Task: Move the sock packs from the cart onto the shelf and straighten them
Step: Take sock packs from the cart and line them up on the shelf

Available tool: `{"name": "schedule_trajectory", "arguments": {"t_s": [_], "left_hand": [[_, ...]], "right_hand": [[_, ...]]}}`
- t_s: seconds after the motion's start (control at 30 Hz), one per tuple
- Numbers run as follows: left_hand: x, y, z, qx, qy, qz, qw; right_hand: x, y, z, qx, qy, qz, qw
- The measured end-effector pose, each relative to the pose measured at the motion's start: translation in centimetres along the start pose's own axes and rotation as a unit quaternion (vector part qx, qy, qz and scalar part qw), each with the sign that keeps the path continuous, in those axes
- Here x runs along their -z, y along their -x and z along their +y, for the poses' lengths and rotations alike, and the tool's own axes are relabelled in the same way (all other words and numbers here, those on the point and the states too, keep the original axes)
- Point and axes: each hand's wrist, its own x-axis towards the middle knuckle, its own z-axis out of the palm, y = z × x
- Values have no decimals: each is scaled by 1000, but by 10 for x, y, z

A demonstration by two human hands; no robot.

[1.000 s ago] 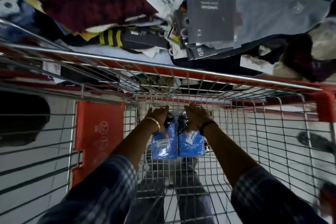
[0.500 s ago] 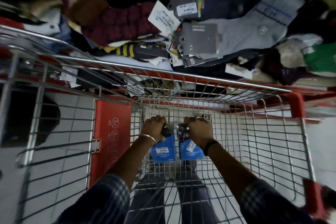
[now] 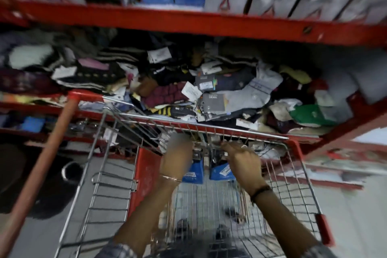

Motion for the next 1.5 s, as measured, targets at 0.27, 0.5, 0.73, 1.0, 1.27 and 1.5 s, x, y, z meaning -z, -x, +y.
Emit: {"name": "schedule_trajectory", "arguments": {"t_s": [0.27, 0.5, 0.73, 1.0, 1.27, 1.5], "left_hand": [[127, -18, 27, -101, -3, 200, 975], [221, -41, 23, -122, -5, 325, 938], [307, -78, 9, -136, -26, 412, 901], [346, -135, -23, -181, -52, 471, 862], [336, -175, -39, -198, -49, 478, 854], [350, -204, -34, -173, -69, 419, 889]], "right_hand": [[109, -25, -15, 69, -11, 194, 978], [187, -56, -36, 98, -26, 319, 942], [243, -98, -70, 117, -35, 441, 889], [275, -166, -101, 131, -50, 531, 836], [272, -212, -114, 111, -60, 537, 834], [273, -236, -129, 131, -51, 531, 836]]}}
